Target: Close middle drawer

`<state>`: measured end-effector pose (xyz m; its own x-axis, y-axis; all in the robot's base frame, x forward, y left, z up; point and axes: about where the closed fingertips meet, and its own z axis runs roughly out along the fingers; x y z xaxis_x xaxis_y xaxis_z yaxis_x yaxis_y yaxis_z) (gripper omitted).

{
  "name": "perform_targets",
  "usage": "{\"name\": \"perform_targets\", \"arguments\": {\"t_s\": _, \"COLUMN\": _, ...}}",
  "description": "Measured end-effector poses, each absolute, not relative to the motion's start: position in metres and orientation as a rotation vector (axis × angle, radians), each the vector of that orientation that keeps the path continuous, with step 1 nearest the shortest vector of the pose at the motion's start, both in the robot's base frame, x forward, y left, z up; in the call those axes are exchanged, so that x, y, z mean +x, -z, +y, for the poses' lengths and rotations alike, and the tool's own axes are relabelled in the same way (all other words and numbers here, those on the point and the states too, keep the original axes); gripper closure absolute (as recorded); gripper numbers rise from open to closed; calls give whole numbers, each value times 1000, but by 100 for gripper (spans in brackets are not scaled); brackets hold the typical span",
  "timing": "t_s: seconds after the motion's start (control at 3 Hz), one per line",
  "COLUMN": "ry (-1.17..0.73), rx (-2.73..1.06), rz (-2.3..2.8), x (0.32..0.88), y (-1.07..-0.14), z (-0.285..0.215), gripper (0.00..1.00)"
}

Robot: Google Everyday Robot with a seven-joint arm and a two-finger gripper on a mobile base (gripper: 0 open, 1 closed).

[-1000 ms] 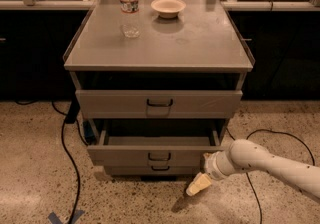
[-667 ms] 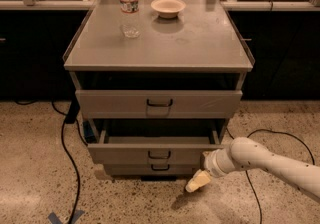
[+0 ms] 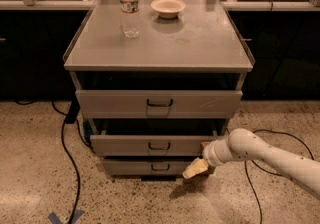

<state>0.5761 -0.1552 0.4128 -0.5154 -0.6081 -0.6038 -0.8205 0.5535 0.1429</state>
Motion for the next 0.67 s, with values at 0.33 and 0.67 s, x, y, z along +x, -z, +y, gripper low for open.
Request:
{"name": "perform_targets", "arguments": {"t_s": 0.33, "ry": -594, "rx": -1089, "rz": 2275, "x": 599, "y": -420, "z": -152, "gripper": 0}}
{"name": "perform_targets", "arguments": {"t_s": 0.67, "ry": -627, "rx": -1027, "rz": 2249, "x": 615, "y": -425, "z": -147, "gripper": 0}}
